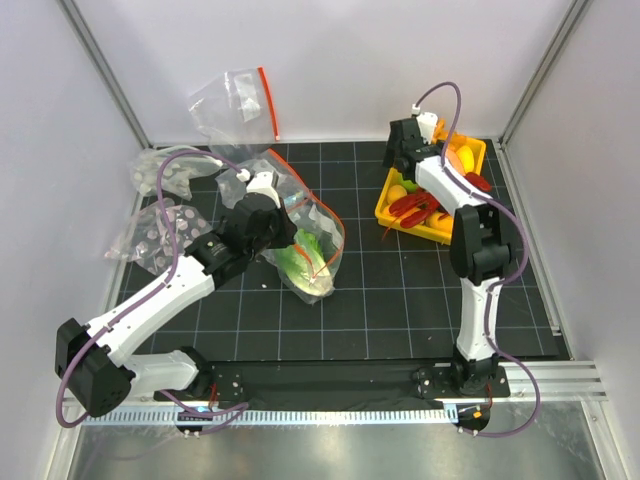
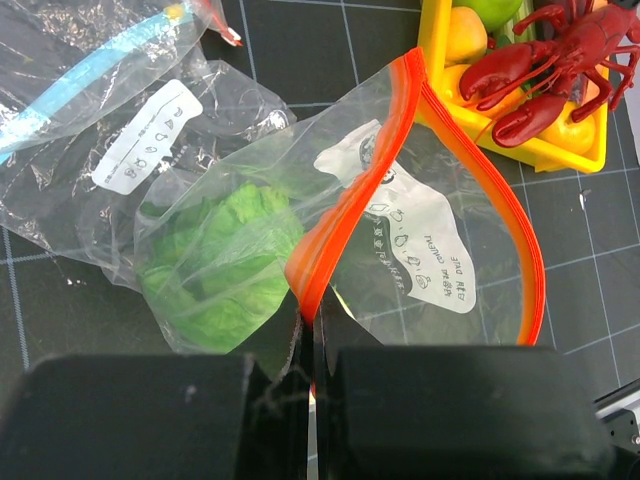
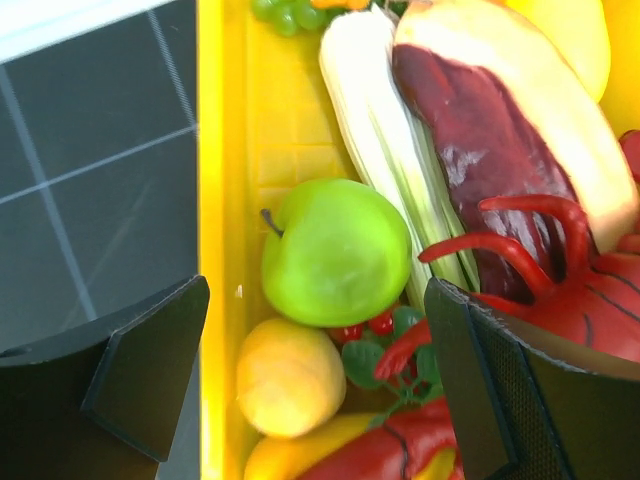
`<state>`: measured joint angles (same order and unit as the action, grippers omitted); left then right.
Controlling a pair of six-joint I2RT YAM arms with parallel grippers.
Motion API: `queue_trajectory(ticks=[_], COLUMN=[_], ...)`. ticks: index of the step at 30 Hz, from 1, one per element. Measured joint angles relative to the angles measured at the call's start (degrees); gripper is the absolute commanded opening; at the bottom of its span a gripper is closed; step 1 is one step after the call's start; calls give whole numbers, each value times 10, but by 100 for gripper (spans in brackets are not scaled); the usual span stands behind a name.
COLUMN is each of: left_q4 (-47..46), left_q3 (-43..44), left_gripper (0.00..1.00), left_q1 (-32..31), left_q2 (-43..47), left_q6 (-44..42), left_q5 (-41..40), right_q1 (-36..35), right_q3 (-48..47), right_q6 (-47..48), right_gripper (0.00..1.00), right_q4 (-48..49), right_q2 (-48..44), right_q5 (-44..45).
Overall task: Place the food in the zip-top bag and seal the zipper
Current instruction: Pick up the fake fruit from the bin.
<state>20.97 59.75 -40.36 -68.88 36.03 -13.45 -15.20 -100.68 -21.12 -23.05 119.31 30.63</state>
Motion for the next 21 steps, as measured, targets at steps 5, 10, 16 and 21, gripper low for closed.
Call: queue_trajectory(ticks=[5,10,16,21], left_q4=[-1,-1,-1,-1], left_q3=[0,0,0,0], left_gripper=[0,0,0,0], left_q1=[0,0,0,0], left_q2=[0,0,2,2], left_q6=[0,0,0,0], left_q5=[0,0,0,0], right_q1=[7,12,16,16], right_q3=[-34,-49,-43,9], right_q6=[-3,-5,-5,-2], right_gripper=[97,89,69,63], right_q4=[-19,-22,-8,10], right_q2=[50,92,95,44], right_q5=[6,12,14,5])
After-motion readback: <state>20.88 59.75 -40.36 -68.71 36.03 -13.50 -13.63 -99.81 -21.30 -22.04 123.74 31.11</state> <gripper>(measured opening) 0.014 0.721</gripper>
